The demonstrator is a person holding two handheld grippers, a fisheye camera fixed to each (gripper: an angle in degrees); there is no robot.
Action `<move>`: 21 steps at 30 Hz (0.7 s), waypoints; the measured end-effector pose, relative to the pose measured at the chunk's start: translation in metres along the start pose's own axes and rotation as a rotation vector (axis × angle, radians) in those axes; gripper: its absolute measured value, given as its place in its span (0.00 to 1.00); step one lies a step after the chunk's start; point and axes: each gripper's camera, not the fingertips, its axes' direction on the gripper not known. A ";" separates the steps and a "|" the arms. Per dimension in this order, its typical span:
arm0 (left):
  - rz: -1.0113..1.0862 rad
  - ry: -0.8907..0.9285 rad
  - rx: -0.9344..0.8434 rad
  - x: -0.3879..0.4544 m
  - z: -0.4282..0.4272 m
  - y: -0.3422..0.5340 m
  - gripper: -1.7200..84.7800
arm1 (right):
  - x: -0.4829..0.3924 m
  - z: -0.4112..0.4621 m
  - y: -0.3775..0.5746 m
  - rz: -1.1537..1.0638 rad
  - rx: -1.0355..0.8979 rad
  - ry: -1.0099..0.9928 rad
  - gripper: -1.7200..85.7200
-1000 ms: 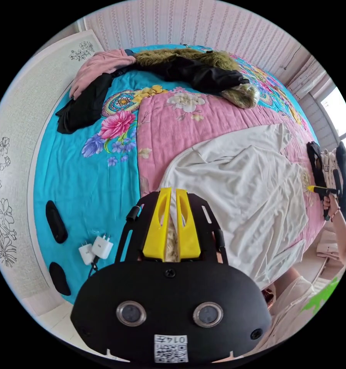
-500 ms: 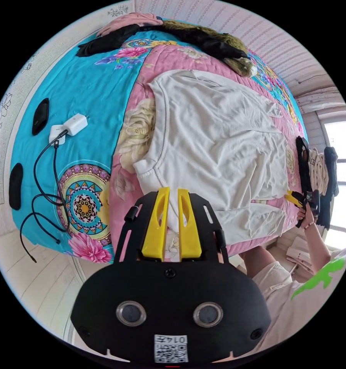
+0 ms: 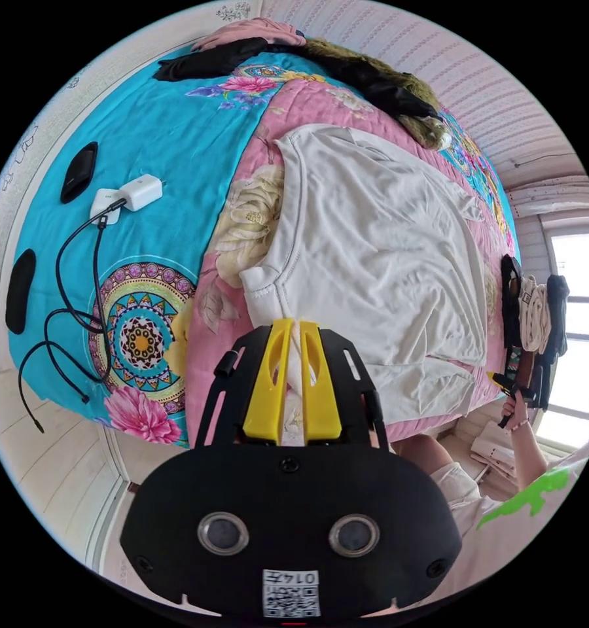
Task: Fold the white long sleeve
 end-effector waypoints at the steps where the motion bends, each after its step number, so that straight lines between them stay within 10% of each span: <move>1: -0.006 -0.001 -0.002 -0.004 0.001 0.003 0.05 | 0.012 0.003 0.007 0.020 -0.006 0.050 0.02; 7: -0.085 0.014 -0.023 -0.041 0.016 0.035 0.10 | 0.039 0.012 0.020 0.017 0.052 -0.277 0.12; 21: -0.056 -0.042 -0.014 -0.081 0.034 0.078 0.01 | 0.057 0.038 0.035 -0.024 0.044 -0.148 0.03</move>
